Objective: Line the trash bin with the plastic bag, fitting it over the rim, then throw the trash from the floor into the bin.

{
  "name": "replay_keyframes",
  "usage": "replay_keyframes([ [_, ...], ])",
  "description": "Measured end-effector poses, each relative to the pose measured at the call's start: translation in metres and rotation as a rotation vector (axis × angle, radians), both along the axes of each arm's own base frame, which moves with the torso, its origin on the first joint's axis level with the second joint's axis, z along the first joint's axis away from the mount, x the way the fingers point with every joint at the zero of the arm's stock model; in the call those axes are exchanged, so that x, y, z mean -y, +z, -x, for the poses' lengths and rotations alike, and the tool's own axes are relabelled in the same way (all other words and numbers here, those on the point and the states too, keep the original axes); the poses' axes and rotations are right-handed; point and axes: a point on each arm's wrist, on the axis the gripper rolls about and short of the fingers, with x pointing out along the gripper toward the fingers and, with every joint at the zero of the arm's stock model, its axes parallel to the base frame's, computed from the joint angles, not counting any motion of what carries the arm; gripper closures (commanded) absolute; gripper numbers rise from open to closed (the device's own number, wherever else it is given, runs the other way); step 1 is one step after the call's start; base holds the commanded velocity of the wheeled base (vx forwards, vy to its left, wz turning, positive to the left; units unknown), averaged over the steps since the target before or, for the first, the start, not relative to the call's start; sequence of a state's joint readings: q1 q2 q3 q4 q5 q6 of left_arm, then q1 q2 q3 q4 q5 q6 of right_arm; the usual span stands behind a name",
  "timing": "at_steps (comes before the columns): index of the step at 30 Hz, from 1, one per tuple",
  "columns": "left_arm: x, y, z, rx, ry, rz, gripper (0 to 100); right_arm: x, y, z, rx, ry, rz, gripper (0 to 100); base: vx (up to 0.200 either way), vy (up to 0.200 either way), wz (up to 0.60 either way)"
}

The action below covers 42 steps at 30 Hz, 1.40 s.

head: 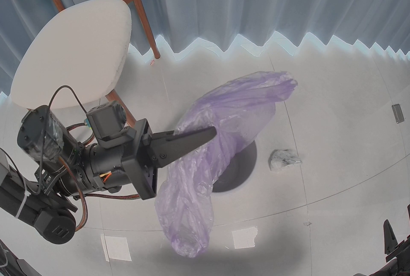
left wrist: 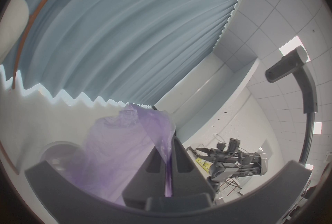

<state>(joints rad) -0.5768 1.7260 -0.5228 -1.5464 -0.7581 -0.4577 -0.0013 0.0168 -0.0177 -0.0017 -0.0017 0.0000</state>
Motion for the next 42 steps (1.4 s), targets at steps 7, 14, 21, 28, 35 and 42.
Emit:
replay_keyframes([
  [7,0.008,0.016,0.006,0.035,-0.046,0.039,100,0.000,0.000,0.000,0.000,-0.001,0.000,0,0.000,0.000,0.00],
  [14,0.011,0.018,-0.017,0.030,-0.020,0.054,100,0.000,0.000,0.000,0.000,0.000,0.000,0,0.000,0.000,0.00],
  [21,0.008,0.020,-0.031,0.046,0.014,0.062,100,0.000,0.000,0.000,0.000,-0.001,0.000,0,0.000,0.000,0.00],
  [28,0.004,0.014,-0.043,0.038,0.050,0.053,100,0.000,0.000,0.000,0.000,0.000,0.000,0,0.000,0.000,0.00],
  [35,-0.001,0.008,-0.057,0.029,0.085,0.045,100,0.000,0.000,0.000,0.000,0.000,0.000,0,0.000,0.000,0.00],
  [42,0.001,-0.006,-0.071,0.026,0.109,0.019,100,0.000,0.000,0.000,0.000,-0.001,0.000,0,0.000,0.000,0.00],
])
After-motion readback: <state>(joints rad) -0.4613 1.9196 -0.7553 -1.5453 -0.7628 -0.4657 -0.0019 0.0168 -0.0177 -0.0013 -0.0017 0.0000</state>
